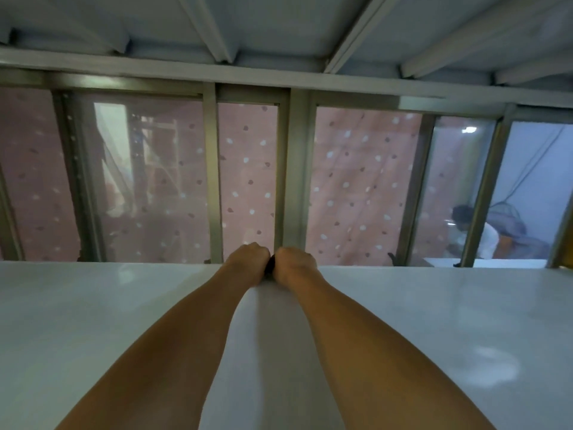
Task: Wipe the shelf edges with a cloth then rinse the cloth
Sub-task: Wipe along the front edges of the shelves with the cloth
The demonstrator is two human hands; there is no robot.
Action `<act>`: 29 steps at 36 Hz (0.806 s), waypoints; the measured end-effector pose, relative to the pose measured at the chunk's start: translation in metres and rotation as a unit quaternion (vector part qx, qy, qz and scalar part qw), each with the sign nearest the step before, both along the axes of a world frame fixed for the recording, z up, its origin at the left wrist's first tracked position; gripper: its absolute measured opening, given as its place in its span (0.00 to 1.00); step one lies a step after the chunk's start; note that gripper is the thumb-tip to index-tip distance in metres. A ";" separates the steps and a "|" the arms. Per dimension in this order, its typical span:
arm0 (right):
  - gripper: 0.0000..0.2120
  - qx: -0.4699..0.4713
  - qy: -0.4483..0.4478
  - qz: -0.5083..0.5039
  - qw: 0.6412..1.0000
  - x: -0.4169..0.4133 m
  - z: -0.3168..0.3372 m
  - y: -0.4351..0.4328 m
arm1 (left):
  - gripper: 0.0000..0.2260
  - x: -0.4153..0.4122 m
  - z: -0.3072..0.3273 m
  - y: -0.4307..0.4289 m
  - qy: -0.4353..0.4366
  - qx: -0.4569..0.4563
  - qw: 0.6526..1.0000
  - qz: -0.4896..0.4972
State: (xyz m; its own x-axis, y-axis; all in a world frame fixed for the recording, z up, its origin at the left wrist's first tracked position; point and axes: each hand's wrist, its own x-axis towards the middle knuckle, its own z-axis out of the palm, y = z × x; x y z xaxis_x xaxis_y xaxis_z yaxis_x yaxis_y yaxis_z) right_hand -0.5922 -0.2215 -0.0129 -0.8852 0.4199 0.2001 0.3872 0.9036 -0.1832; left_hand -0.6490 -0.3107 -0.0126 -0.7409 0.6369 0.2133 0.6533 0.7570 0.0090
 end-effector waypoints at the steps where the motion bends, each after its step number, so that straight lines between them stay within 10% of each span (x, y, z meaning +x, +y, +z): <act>1: 0.13 0.004 0.001 -0.002 1.000 0.003 0.002 0.003 | 0.08 0.001 0.001 0.004 0.000 0.004 1.000 -0.006; 29: 0.11 -0.039 -0.006 -0.070 0.997 0.139 -0.013 0.212 | 0.11 0.129 -0.012 0.218 -0.022 0.013 0.997 -0.070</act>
